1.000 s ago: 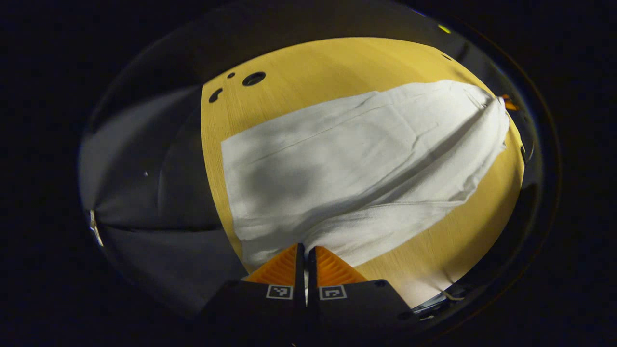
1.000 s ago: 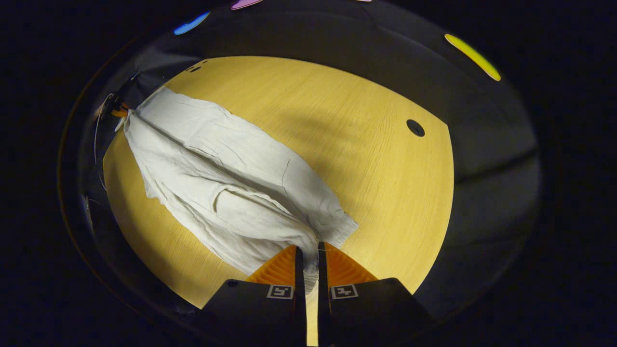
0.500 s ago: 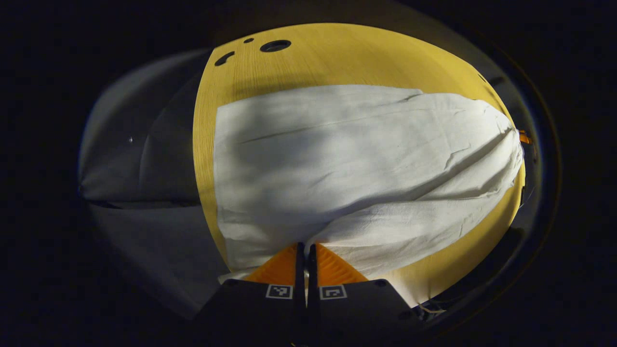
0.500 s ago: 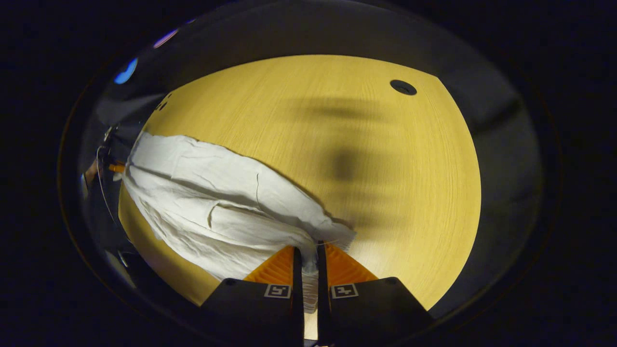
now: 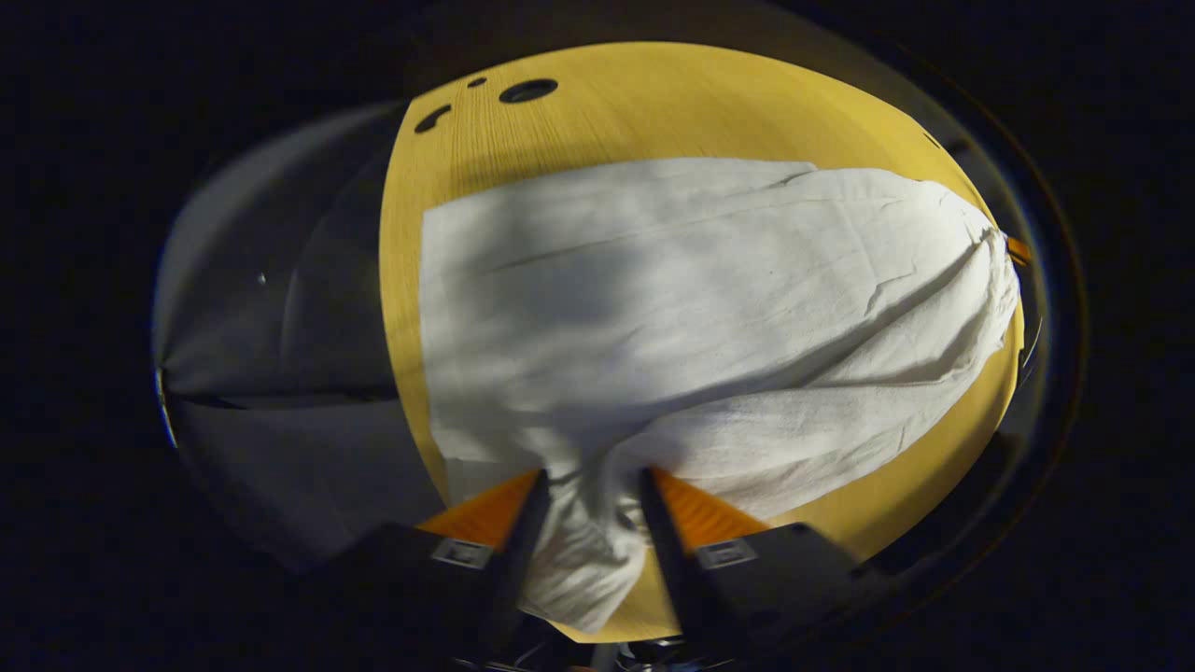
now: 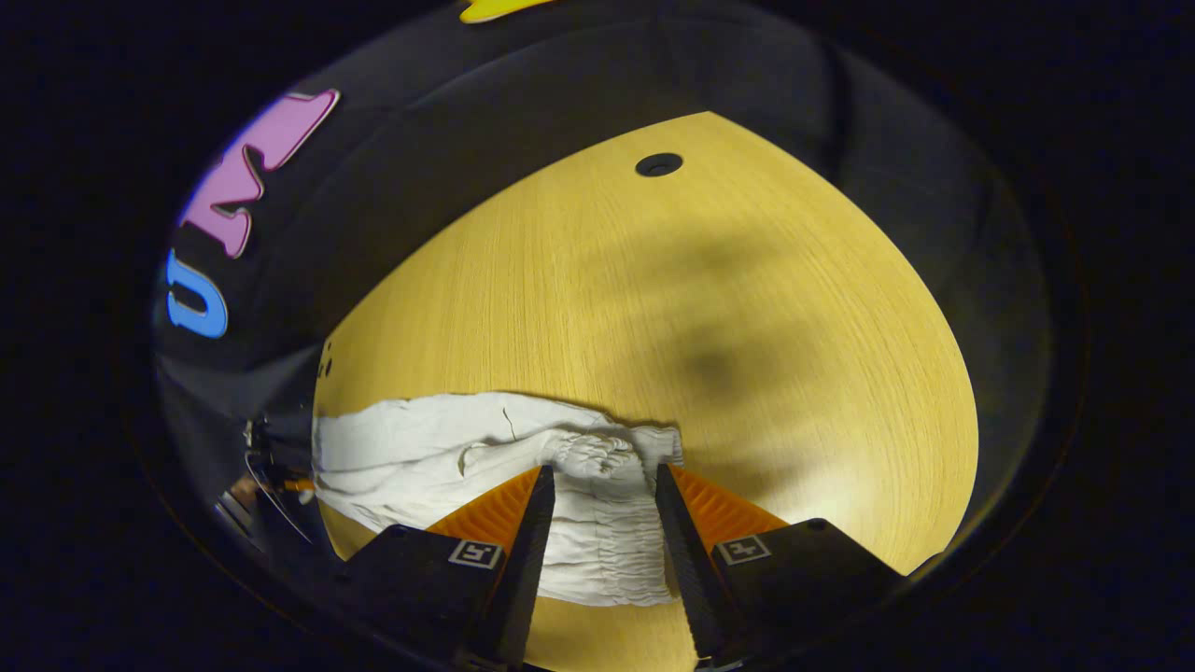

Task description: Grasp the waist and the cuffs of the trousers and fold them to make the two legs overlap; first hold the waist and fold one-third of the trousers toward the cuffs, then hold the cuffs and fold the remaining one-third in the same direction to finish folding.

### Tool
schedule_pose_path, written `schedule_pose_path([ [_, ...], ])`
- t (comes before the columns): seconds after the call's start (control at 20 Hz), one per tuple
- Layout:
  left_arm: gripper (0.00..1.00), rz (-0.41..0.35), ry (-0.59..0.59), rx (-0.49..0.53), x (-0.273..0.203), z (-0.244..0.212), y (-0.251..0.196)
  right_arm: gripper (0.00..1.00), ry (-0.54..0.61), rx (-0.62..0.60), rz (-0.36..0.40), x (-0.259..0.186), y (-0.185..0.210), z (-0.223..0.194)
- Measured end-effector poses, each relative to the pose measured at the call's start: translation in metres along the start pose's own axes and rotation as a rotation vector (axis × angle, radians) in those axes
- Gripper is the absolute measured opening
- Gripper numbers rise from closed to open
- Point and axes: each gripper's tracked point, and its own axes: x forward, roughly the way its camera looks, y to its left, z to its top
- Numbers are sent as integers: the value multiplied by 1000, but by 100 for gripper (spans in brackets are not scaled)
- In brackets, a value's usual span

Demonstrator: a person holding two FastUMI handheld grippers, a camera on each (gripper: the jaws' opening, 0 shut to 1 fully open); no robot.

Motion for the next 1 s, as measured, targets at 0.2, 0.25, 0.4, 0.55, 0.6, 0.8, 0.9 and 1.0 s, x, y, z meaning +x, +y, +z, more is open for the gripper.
schedule_pose_path([
  [0.2, 97, 43, -114, -27, -13, 0, 4, 70, -193, 216, -39, -38, -23, 4],
  [0.25, 97, 43, -155, -44, -18, 1, 2, 70, -231, 260, -73, -48, -33, -5],
  [0.4, 97, 42, -282, -88, -37, 5, -4, 70, -340, 360, -123, -67, -44, -32],
  [0.55, 96, 96, -371, -141, -53, -3, -2, 70, -398, 518, -100, -71, -44, -61],
  [0.6, 96, 104, -392, -167, -56, -6, -3, 70, -408, 562, -94, -71, -44, -70],
  [0.8, 96, 90, -462, -273, -67, -21, -17, 70, -441, 678, -67, -56, -40, -87],
  [0.9, 96, 66, -483, -331, -73, -30, -24, 70, -473, 723, -39, -49, -34, -84],
  [1.0, 96, 46, -509, -402, -78, -39, -29, 70, -454, 730, -47, -35, -30, -89],
])
